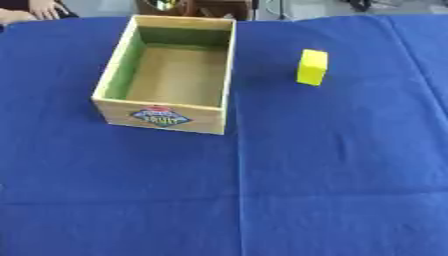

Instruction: Pick up objects on the table and place them in the box.

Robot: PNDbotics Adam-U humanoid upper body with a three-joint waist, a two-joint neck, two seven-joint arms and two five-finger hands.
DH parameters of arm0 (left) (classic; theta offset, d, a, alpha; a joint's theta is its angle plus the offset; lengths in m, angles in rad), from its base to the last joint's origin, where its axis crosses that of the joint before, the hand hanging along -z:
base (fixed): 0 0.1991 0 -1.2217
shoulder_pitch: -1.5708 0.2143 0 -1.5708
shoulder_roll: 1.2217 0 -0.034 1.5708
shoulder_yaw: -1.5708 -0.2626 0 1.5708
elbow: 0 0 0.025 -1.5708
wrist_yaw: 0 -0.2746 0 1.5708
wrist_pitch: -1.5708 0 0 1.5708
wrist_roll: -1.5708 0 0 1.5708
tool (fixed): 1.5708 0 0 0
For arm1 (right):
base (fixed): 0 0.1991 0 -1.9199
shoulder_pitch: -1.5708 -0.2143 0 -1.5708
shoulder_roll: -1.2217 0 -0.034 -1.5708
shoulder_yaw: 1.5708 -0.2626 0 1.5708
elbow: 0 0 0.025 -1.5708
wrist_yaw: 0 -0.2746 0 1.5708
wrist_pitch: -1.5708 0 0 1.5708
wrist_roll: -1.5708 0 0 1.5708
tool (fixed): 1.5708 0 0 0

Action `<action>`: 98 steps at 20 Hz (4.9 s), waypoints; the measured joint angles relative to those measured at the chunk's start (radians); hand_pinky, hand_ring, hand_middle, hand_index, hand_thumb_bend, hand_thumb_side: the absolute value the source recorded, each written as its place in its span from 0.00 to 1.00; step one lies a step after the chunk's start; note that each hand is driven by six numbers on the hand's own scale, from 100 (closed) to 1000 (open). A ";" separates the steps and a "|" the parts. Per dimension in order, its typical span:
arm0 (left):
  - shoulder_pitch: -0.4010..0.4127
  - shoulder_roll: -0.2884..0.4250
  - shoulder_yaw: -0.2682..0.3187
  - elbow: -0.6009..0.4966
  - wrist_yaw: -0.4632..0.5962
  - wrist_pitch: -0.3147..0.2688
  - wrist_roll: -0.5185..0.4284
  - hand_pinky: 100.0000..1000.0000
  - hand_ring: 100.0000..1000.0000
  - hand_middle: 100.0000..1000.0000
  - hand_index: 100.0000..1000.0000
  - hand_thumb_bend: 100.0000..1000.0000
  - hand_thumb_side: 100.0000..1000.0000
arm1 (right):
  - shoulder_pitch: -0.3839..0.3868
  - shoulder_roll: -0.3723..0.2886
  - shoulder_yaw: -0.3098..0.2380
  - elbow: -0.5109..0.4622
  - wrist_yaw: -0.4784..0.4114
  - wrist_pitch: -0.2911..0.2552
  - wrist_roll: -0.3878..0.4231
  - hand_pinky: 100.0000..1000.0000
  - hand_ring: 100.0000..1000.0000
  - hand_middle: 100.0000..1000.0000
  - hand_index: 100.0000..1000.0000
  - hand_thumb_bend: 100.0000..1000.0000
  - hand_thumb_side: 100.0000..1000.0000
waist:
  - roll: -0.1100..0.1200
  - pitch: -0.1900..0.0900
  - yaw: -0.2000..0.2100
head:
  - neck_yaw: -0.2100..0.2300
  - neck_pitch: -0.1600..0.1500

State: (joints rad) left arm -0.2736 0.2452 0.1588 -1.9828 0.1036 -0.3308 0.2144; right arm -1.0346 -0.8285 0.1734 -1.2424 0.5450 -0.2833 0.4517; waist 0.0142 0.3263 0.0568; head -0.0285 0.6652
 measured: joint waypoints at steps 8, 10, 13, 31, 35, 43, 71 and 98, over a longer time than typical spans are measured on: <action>-0.002 -0.001 0.000 0.000 -0.007 0.002 -0.002 0.43 0.55 0.61 0.79 0.07 1.00 | -0.046 0.038 0.011 0.068 0.063 -0.034 0.129 0.80 0.84 0.76 0.95 0.81 0.59 | -0.005 0.023 0.012 | -0.021 -0.026; -0.002 -0.005 0.000 0.000 -0.007 0.003 -0.003 0.43 0.55 0.61 0.79 0.07 1.00 | -0.052 0.044 0.011 0.081 0.072 -0.035 0.163 0.80 0.85 0.76 0.95 0.81 0.58 | -0.005 0.029 0.013 | -0.025 -0.035; -0.002 -0.009 0.000 0.000 -0.008 0.004 -0.003 0.43 0.55 0.61 0.79 0.07 1.00 | -0.058 0.051 0.008 0.091 0.083 -0.034 0.199 0.81 0.85 0.78 0.96 0.82 0.56 | -0.005 0.032 0.014 | -0.027 -0.052; -0.010 -0.018 0.000 0.000 -0.008 0.006 -0.006 0.43 0.55 0.61 0.79 0.06 1.00 | -0.083 0.145 -0.001 0.138 0.200 0.102 0.178 0.81 0.84 0.74 0.94 0.83 0.54 | -0.001 0.055 0.024 | -0.049 -0.123; -0.018 -0.020 0.000 0.000 -0.008 0.007 -0.006 0.43 0.55 0.61 0.79 0.05 1.00 | -0.082 0.166 0.000 0.141 0.220 0.127 0.170 0.81 0.84 0.74 0.94 0.83 0.54 | -0.001 0.061 0.028 | -0.051 -0.122; -0.026 -0.027 -0.001 0.000 -0.011 0.008 -0.007 0.43 0.54 0.61 0.79 0.05 1.00 | -0.073 0.196 0.006 0.148 0.265 0.177 0.154 0.81 0.84 0.74 0.94 0.82 0.53 | -0.001 0.071 0.031 | -0.051 -0.112; -0.027 -0.035 -0.006 0.000 -0.024 0.014 -0.011 0.43 0.54 0.61 0.79 0.03 1.00 | -0.038 0.262 0.023 0.165 0.409 0.198 0.121 0.81 0.85 0.71 0.91 0.81 0.52 | 0.000 0.075 0.032 | -0.065 -0.112; -0.030 -0.044 -0.007 0.000 -0.027 0.018 -0.015 0.43 0.54 0.61 0.78 0.01 1.00 | -0.030 0.288 0.018 0.193 0.400 0.229 0.064 0.74 0.76 0.36 0.60 0.66 0.45 | -0.001 0.086 0.038 | -0.078 -0.112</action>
State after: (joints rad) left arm -0.3039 0.2015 0.1523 -1.9828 0.0768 -0.3124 0.1997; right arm -1.0646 -0.5401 0.1916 -1.0496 0.9447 -0.0547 0.5154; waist 0.0131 0.4127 0.0944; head -0.1068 0.5531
